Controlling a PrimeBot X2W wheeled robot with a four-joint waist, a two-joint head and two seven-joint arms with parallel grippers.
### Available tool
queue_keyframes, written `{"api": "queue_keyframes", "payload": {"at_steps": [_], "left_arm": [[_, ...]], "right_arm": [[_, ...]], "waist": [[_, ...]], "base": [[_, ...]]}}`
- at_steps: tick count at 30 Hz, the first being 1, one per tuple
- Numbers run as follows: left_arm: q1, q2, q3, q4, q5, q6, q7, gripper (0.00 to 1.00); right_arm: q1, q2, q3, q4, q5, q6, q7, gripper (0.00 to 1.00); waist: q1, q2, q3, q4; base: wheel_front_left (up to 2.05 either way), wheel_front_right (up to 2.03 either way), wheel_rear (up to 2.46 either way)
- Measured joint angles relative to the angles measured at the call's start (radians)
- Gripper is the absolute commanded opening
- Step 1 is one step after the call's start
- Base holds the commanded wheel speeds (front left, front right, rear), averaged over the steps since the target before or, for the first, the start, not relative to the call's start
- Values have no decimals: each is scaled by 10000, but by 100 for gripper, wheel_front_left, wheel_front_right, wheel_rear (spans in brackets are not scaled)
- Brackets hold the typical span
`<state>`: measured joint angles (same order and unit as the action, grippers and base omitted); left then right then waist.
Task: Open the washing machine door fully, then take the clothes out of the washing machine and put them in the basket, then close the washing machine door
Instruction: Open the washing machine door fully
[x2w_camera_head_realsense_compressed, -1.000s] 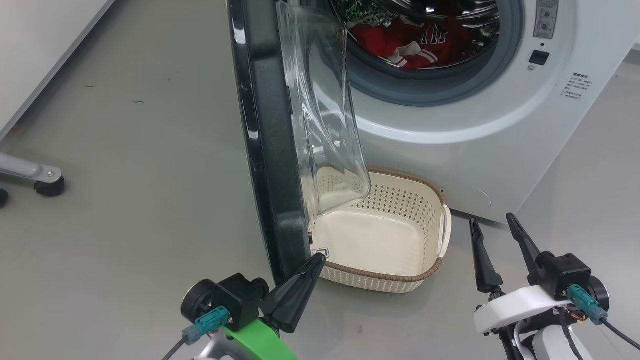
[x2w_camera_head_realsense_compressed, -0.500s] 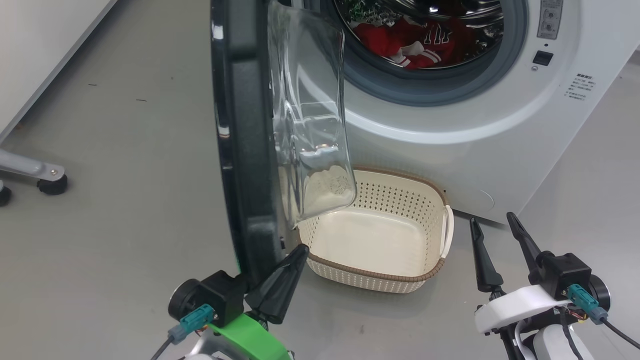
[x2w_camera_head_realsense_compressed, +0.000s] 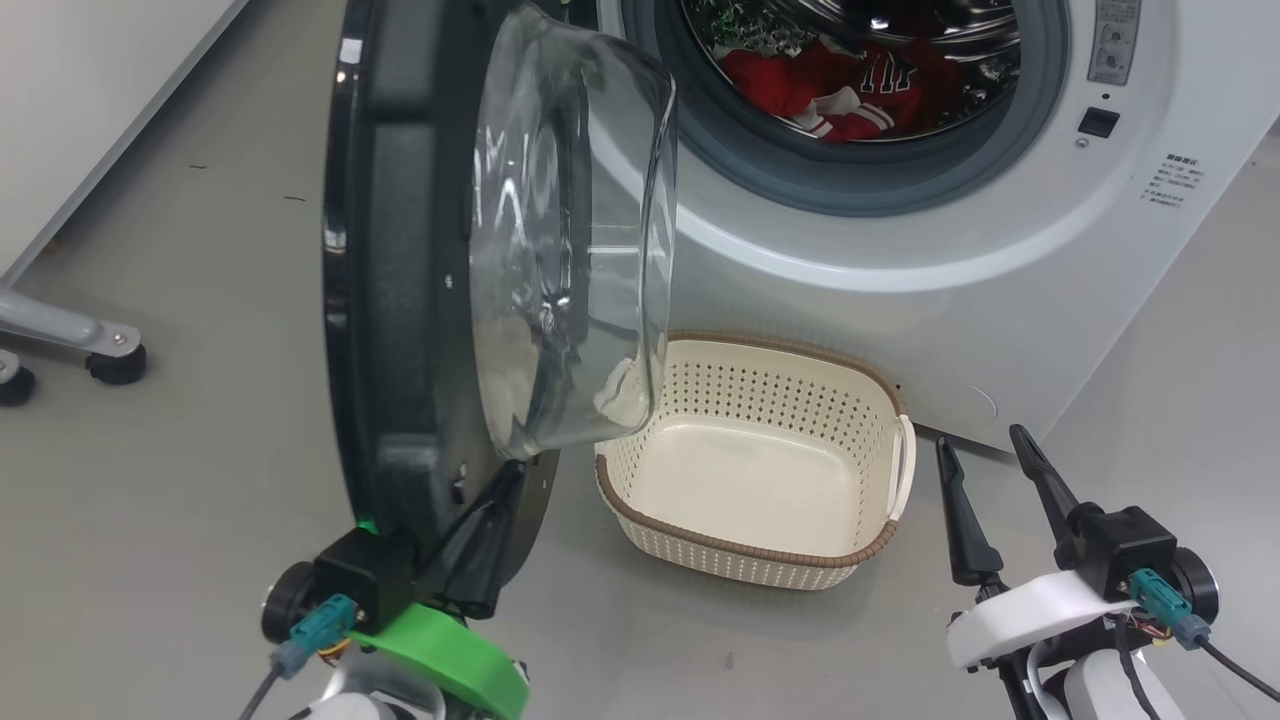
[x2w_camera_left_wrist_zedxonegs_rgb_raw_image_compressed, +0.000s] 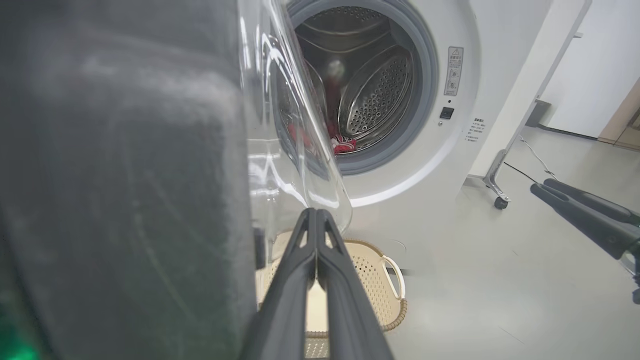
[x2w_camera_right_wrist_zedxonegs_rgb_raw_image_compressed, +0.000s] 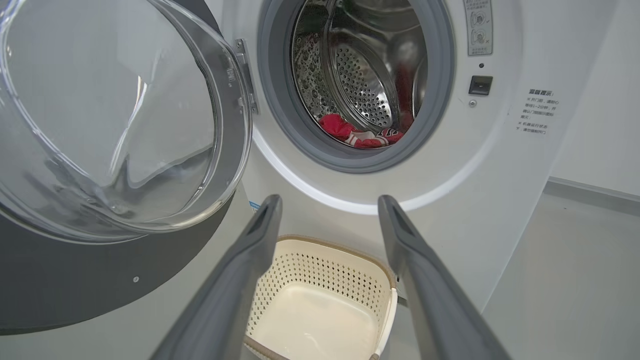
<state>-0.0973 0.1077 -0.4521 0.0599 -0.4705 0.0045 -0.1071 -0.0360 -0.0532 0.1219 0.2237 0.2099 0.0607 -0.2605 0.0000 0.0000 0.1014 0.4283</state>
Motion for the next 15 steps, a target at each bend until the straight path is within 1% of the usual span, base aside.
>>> {"api": "queue_keyframes", "payload": {"at_steps": [7,15], "left_arm": [[0,59,692,330,-119,339,-278,0],[-48,125,1615,786,-539,541,-633,0]], "right_arm": [[0,27,-12,-6,-100,0,0,100],[0,40,-38,-10,-138,31,0,100]], "waist": [[0,0,4,24],[0,0,99,60]], "base": [[0,0,0],[0,0,0]]}}
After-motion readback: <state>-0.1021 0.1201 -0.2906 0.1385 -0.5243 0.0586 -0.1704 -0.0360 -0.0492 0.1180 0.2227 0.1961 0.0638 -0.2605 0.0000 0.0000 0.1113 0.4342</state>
